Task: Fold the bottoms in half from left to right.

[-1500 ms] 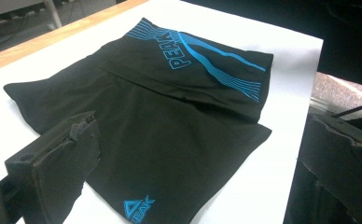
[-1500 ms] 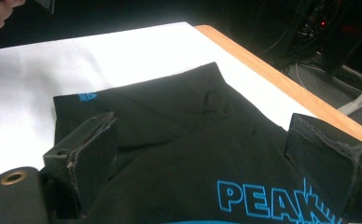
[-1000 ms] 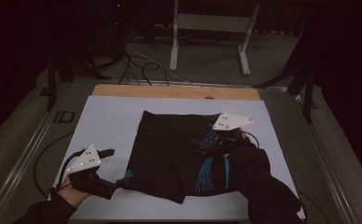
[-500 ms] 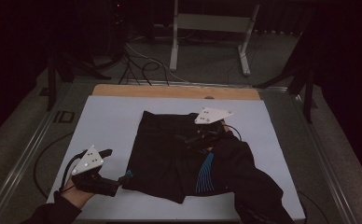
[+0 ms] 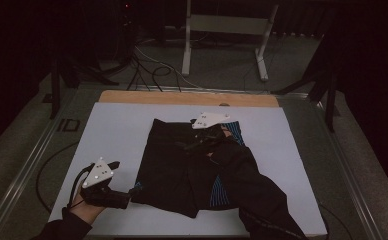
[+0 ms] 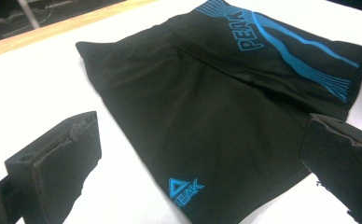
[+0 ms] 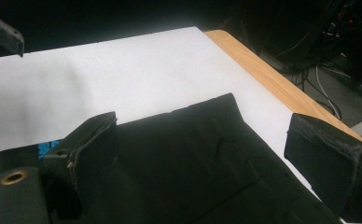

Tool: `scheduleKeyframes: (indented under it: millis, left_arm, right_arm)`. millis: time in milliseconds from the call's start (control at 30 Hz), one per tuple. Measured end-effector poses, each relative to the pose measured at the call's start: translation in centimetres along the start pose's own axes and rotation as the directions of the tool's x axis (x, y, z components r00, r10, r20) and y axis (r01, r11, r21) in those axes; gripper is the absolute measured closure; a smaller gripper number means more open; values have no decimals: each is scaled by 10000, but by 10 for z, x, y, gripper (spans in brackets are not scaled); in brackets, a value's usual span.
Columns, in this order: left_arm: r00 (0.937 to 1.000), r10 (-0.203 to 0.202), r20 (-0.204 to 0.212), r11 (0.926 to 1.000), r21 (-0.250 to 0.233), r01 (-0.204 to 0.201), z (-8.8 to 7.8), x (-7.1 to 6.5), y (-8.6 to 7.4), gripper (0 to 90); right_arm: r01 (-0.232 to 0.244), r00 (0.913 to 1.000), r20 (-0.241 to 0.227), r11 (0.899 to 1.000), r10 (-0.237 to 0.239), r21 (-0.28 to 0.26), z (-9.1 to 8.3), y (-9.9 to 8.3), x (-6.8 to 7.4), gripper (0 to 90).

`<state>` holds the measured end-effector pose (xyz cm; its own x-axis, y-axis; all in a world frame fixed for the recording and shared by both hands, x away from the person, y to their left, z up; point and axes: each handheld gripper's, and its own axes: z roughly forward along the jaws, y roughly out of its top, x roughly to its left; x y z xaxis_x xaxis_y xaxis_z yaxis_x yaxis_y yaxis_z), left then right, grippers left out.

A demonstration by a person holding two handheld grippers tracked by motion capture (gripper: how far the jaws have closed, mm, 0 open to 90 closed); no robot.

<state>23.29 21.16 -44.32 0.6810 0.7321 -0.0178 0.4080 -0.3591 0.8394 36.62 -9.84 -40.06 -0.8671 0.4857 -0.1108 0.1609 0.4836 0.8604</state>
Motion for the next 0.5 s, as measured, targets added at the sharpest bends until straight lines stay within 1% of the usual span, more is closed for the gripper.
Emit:
scheduleKeyframes:
  millis: [33, 100, 133, 300, 333, 367, 400, 433, 500]
  left_arm:
    - [10000, -43, 35, 10000, 8, 43, 1, 0, -1, 0]
    - [10000, -93, 8, 10000, 13, 93, 4, -1, -3, 0]
    - [9999, -91, 79, 9999, 42, 91, 5, -1, -3, 0]
    - [9999, -150, 72, 9998, 166, 148, 8, -1, -8, 0]
    - [9998, -186, 69, 9996, 200, 185, 9, -2, -9, 0]
    - [9999, -171, -19, 9996, 237, 171, 10, -2, -11, 0]
    - [9997, -203, -104, 9995, 252, 205, 11, -2, -13, 0]
    - [9995, -272, -160, 9993, 267, 277, 12, -2, -15, 0]
    - [9990, -403, -174, 9985, 366, 409, 13, -2, -19, 0]
  right_arm:
    - [-59, 10000, 34, 10000, 59, 47, 2, 0, 0, 98]
    - [-100, 9999, -45, 9999, 100, -10, 8, 0, 0, 98]
    - [-117, 9999, -13, 9999, 117, 29, 11, 0, 0, 98]
    - [-154, 9998, -132, 9998, 155, 86, 24, -1, 1, 98]
    - [-191, 9998, -86, 9998, 192, 115, 27, -1, 2, 98]
    - [-150, 9998, -87, 9998, 151, 103, 29, -1, 3, 98]
    - [-238, 9997, -95, 9997, 239, 75, 32, -1, 4, 98]
    - [-211, 9997, -84, 9997, 212, 84, 34, -1, 4, 98]
    - [-270, 9995, -133, 9996, 271, 54, 40, -1, 7, 98]
